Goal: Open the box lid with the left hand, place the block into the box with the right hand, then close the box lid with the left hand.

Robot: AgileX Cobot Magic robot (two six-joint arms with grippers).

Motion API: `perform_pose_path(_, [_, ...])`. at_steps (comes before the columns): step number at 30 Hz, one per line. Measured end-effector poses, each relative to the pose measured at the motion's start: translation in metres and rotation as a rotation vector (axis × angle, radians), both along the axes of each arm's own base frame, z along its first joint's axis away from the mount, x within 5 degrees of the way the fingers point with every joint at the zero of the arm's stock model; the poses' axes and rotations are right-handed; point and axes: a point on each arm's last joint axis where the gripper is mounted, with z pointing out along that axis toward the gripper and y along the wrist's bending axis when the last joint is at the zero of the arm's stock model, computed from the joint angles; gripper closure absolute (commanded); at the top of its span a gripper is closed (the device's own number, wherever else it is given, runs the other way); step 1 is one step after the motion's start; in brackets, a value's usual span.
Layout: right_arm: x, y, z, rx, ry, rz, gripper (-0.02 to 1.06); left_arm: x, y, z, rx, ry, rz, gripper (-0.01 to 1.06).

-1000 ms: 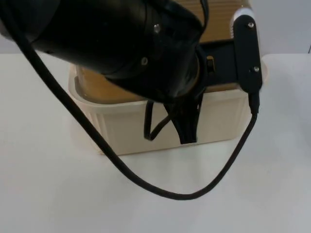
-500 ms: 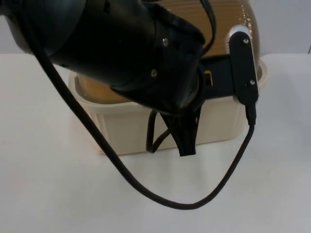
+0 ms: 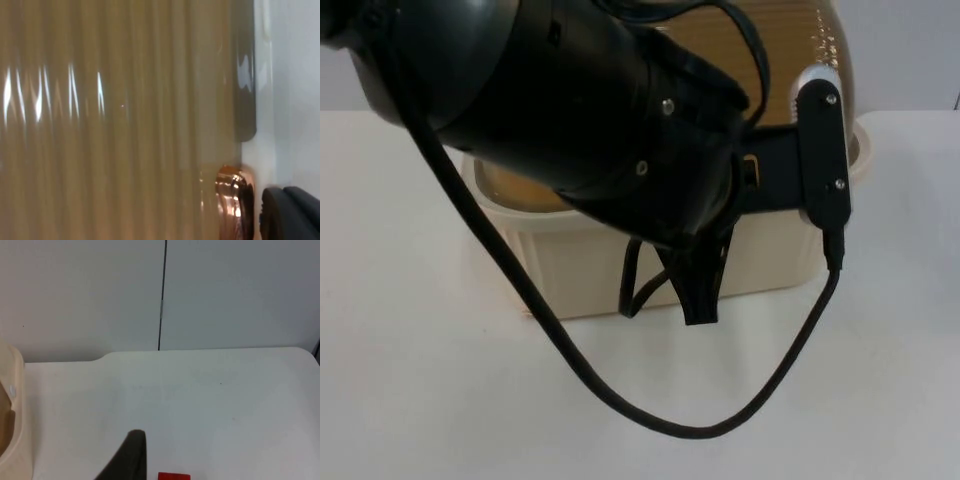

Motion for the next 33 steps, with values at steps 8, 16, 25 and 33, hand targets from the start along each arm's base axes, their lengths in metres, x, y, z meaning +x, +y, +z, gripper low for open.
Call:
perform_pose_path(8, [0.0, 0.0, 0.0, 0.0, 0.0, 0.0, 0.0, 0.0, 0.001, 0.0, 0.005, -0.005, 0.003, 1.05])
perform_pose_path(16, [0.0, 0.0, 0.0, 0.0, 0.0, 0.0, 0.0, 0.001, 0.003, 0.008, 0.002, -0.025, 0.017, 1.05])
perform_pose_path(25, [0.0, 0.0, 0.0, 0.0, 0.0, 0.0, 0.0, 0.001, 0.004, 0.012, 0.003, -0.037, 0.028, 1.05])
perform_pose_path(33, [0.0, 0.0, 0.0, 0.0, 0.0, 0.0, 0.0, 0.001, 0.005, 0.012, 0.004, -0.038, 0.027, 1.05])
